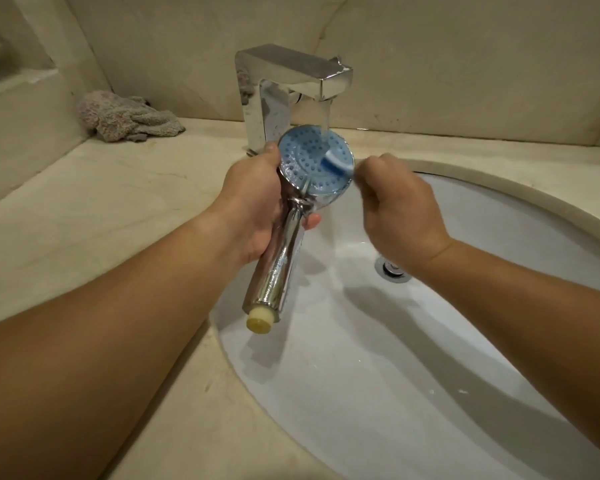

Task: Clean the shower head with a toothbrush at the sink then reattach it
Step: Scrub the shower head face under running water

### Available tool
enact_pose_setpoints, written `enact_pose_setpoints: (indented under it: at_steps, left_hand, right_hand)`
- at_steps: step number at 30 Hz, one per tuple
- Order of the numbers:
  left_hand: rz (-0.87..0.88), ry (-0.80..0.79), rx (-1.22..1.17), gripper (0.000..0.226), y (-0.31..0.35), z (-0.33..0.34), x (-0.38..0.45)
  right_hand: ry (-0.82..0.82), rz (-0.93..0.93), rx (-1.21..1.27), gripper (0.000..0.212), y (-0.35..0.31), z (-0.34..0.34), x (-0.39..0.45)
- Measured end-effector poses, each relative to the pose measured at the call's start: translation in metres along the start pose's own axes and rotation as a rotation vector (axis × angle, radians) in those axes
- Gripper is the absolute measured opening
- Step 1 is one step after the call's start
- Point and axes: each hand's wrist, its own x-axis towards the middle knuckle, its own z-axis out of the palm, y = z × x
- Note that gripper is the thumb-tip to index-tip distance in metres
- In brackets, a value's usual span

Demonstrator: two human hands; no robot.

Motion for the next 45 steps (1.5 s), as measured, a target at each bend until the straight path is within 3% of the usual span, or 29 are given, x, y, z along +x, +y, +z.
enact_pose_setpoints:
  at_steps: [2,7,16,19,25,31,35,41,45]
  left_hand:
    - [0.0,0.003,-0.004,0.045,-0.001,0.0,0.001]
    - [0.02,0.008,0.014,0.046,0.0,0.001,-0.001]
    - [0.017,-0.017,0.072,0.042,0.0,0.001,-0.005]
    - [0.017,-0.032,0.088,0.041,0.0,0.003,-0.006]
    - [0.032,-0.085,0.104,0.04,-0.001,0.0,-0.001]
    - [0.015,-0.147,0.143,0.037,0.001,-0.002,-0.001]
    - [0.014,-0.167,0.167,0.038,0.001,-0.004,0.002]
    - [-0.004,-0.167,0.183,0.038,-0.001,-0.008,0.008]
    - [-0.007,-0.157,0.178,0.036,0.0,-0.007,0.007]
  right_hand:
    - [0.023,0.028,0.005,0.014,0.006,-0.002,0.0]
    - [-0.064,-0.137,0.007,0.011,-0.002,0.001,-0.013]
    - [0.018,0.298,0.105,0.01,0.01,0.003,0.007]
    - [0.019,0.326,0.096,0.008,0.008,0.002,0.019]
    - [-0.005,0.217,0.05,0.007,-0.003,-0.003,0.029]
    - [-0.104,-0.135,0.002,0.023,-0.012,-0.008,0.018]
    - [-0.028,0.042,-0.034,0.01,0.006,-0.011,0.025]
    - [-0.185,-0.296,-0.034,0.019,0.001,-0.005,0.008]
    - [-0.099,-0.182,-0.048,0.022,0.01,-0.009,0.021]
